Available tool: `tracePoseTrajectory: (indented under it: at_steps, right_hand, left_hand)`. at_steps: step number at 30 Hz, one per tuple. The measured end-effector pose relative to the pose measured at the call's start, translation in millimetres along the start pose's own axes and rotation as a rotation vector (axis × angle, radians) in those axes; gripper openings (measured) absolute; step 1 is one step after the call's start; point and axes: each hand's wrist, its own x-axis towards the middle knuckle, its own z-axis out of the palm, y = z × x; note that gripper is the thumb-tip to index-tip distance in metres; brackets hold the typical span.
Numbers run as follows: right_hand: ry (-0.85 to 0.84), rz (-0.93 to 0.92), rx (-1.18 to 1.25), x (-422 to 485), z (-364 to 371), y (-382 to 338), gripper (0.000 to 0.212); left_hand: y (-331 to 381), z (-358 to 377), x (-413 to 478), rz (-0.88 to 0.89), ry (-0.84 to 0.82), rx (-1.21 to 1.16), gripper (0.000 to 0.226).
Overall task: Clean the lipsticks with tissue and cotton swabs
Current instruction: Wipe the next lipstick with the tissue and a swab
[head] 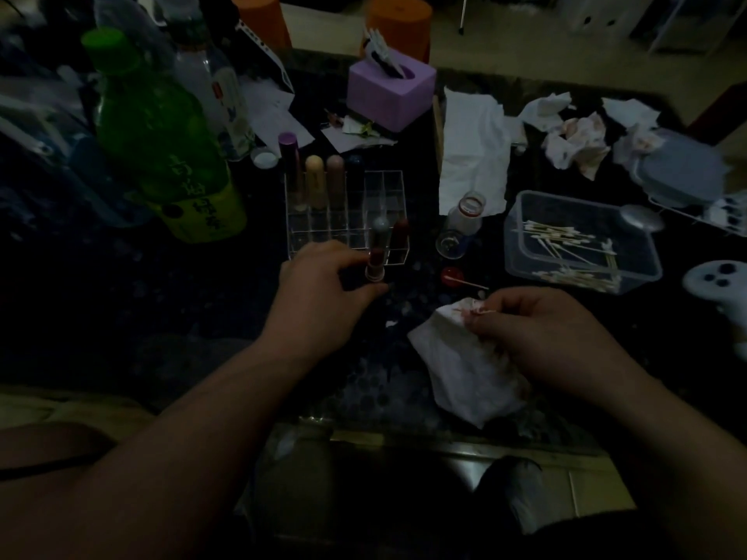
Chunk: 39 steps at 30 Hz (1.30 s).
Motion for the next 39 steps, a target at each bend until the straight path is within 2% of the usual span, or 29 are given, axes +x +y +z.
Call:
tracePoseTrajectory:
  at_steps: [7,12,19,27,31,34,37,39]
  right_hand:
    - [-0.028,-0.040,-0.020,0.1,0.2,0.7,0.038]
    - [-0.045,-0.029,0.034,1.3,1.6,2.0,0.031]
    - [-0.035,-0.019,0.039,1.3,1.0,1.2,0.032]
    - [-0.058,-0.022,0.030,-0.3,1.2,0.3,0.030]
    - [-0.027,-0.031,0.016,-0.9,-0.1,-0.4,0.032]
    - [-0.032,-0.046,0.003,-2.7,-1.5,-2.3,0.031]
    - [-0.067,-0.078,0.034,-6.8,-2.3,-4.4,0.033]
    - [-0.100,-0.116,0.050,-11.0,-2.2,-6.8,0.032]
  left_hand:
    - [-11.0,15.5,2.9,-0.063,-0.011,0.089,0.024]
    - [-13.8,19.2,5.2,-0.093,0.002,0.097,0.028]
    - [-10.6,17.6,1.4,-0.129,0.021,0.059,0.035]
    - [-11.7,12.8,-1.4,-0.112,-0.047,0.068,0.050]
    - [-14.2,5.8,-13.1,-0.102,0.033,0.053,0.033]
    - [-17.0,-3.0,-23.4,-0.180,0.084,0.072,0.030]
    - [-4.7,-20.1,-31.8,-0.336,0.146,-0.103,0.028]
    - [14.1,-34.3,-37.6,-0.459,0.134,-0.398,0.021]
